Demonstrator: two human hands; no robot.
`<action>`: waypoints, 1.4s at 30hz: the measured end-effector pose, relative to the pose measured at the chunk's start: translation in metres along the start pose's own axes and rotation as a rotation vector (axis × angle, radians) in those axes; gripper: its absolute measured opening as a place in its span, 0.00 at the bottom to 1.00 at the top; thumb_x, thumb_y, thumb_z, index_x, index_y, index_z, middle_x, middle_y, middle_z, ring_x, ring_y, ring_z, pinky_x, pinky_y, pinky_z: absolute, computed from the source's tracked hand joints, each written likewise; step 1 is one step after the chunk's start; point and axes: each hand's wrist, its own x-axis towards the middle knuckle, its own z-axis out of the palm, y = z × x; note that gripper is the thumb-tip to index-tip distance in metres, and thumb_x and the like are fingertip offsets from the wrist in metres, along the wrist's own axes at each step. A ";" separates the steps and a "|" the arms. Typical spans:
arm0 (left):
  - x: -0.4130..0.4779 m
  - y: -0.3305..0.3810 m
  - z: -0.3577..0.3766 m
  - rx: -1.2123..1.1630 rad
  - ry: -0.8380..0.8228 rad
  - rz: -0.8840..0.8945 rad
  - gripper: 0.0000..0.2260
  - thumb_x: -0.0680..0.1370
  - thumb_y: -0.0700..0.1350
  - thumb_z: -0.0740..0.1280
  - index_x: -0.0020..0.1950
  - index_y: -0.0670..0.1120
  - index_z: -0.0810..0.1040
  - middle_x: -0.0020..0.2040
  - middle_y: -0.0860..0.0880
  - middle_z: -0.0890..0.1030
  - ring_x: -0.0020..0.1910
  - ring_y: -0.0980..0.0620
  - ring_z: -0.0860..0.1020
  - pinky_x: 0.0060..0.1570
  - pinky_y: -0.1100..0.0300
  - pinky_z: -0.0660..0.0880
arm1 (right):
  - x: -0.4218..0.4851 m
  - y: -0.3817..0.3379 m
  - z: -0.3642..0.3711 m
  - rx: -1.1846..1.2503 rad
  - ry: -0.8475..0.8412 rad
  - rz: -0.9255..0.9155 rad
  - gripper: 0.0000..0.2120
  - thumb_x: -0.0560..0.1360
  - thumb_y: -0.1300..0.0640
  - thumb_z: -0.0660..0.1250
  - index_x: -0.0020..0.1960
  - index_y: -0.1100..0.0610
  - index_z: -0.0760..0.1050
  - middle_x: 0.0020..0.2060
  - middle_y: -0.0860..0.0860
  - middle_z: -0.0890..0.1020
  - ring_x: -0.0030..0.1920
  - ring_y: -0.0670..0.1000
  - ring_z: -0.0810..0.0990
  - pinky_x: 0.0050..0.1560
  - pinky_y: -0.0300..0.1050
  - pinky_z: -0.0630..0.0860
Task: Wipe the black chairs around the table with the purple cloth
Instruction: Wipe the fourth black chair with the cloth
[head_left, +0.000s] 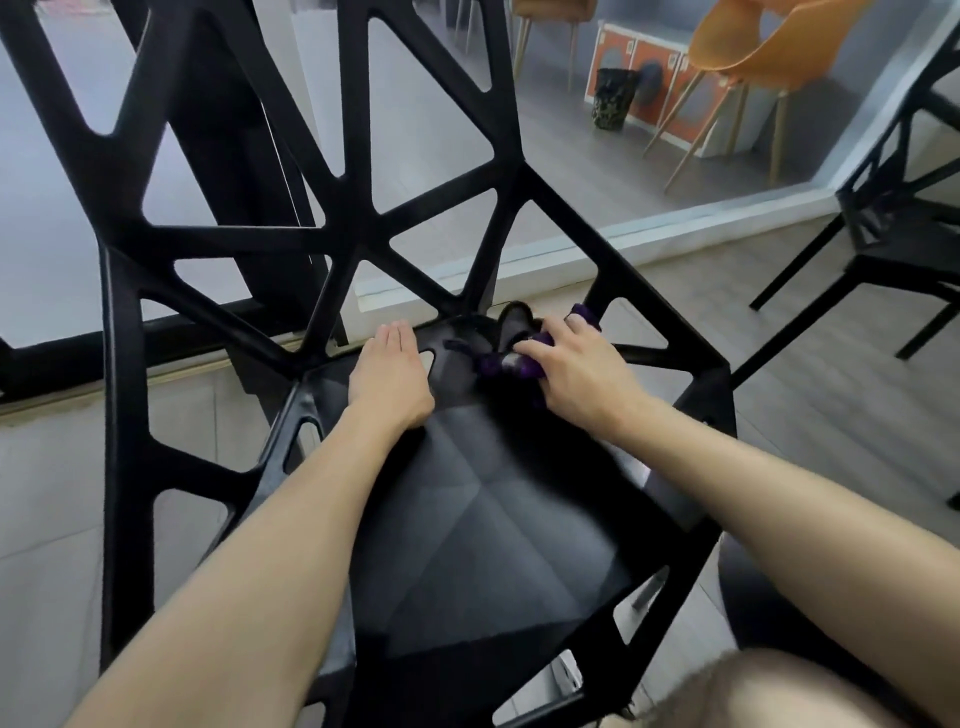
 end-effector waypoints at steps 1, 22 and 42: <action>-0.001 0.000 -0.002 -0.002 -0.005 0.002 0.32 0.82 0.45 0.64 0.83 0.36 0.55 0.78 0.41 0.66 0.74 0.42 0.67 0.72 0.51 0.68 | -0.016 0.008 -0.011 -0.009 -0.007 0.036 0.19 0.72 0.58 0.71 0.63 0.54 0.83 0.53 0.58 0.79 0.50 0.63 0.76 0.52 0.58 0.78; -0.017 0.101 -0.013 -0.307 -0.234 0.272 0.22 0.75 0.35 0.60 0.69 0.45 0.69 0.63 0.42 0.76 0.60 0.37 0.79 0.59 0.43 0.78 | -0.051 0.027 -0.032 0.010 0.029 0.188 0.13 0.76 0.57 0.69 0.59 0.55 0.82 0.54 0.57 0.76 0.51 0.63 0.78 0.46 0.59 0.80; -0.013 0.093 0.001 -0.330 -0.251 0.230 0.36 0.73 0.36 0.58 0.82 0.53 0.62 0.76 0.46 0.75 0.72 0.40 0.73 0.70 0.43 0.73 | -0.101 0.066 -0.073 0.081 0.004 0.441 0.23 0.74 0.59 0.69 0.68 0.47 0.81 0.56 0.58 0.77 0.49 0.65 0.79 0.50 0.58 0.80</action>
